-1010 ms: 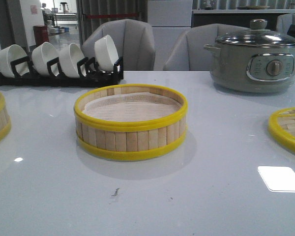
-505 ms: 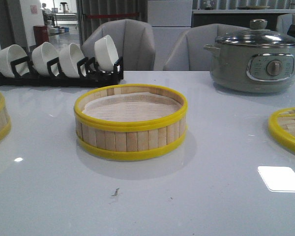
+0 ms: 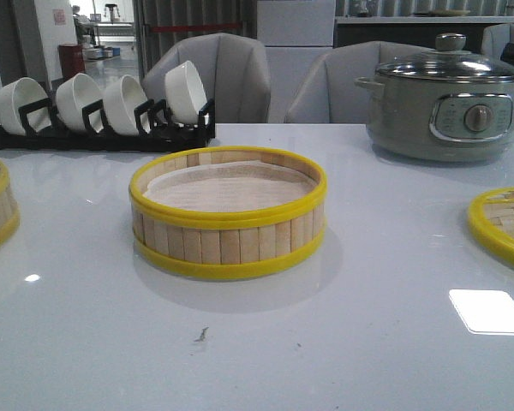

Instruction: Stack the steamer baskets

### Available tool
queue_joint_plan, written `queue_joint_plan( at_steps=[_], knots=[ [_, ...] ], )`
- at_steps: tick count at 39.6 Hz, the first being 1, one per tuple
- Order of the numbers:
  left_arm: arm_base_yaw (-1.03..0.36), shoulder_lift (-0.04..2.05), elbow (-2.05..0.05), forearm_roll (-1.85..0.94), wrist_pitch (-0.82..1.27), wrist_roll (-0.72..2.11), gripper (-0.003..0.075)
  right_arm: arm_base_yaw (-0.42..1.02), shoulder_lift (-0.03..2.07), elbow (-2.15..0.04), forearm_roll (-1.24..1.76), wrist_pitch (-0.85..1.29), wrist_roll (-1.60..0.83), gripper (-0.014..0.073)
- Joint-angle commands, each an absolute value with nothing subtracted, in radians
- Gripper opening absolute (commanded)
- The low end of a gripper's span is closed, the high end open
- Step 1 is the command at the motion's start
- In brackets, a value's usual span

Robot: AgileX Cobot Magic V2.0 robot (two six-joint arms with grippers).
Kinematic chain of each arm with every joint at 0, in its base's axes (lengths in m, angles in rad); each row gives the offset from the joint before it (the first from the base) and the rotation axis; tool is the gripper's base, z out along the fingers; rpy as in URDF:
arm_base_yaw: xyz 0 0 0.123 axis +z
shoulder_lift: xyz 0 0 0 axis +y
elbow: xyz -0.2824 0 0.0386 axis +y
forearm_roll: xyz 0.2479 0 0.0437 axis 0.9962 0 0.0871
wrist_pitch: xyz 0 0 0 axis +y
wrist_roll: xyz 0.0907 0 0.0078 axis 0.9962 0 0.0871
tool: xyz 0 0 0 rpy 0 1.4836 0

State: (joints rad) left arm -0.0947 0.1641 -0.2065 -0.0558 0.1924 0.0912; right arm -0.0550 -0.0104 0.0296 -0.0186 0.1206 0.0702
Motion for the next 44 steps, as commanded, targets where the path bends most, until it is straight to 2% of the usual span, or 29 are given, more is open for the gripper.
queue_joint_plan(
  at_steps=[1, 10, 16, 44],
  knots=[
    [-0.095, 0.329, -0.433, -0.052, 0.205, 0.08, 0.0083, -0.06, -0.031, 0.015, -0.026, 0.035, 0.068, 0.0032],
    [-0.095, 0.685, -0.896, -0.041, 0.426, 0.082, 0.0083, -0.06, -0.031, 0.015, -0.026, 0.035, 0.068, 0.0032],
    [-0.095, 0.826, -1.051, -0.041, 0.466, 0.082, 0.0083, -0.06, -0.031, 0.015, -0.026, 0.035, 0.068, 0.0032],
    [-0.095, 0.869, -1.078, -0.043, 0.502, 0.082, 0.0083, -0.06, -0.031, 0.015, -0.026, 0.035, 0.068, 0.0032]
  ],
)
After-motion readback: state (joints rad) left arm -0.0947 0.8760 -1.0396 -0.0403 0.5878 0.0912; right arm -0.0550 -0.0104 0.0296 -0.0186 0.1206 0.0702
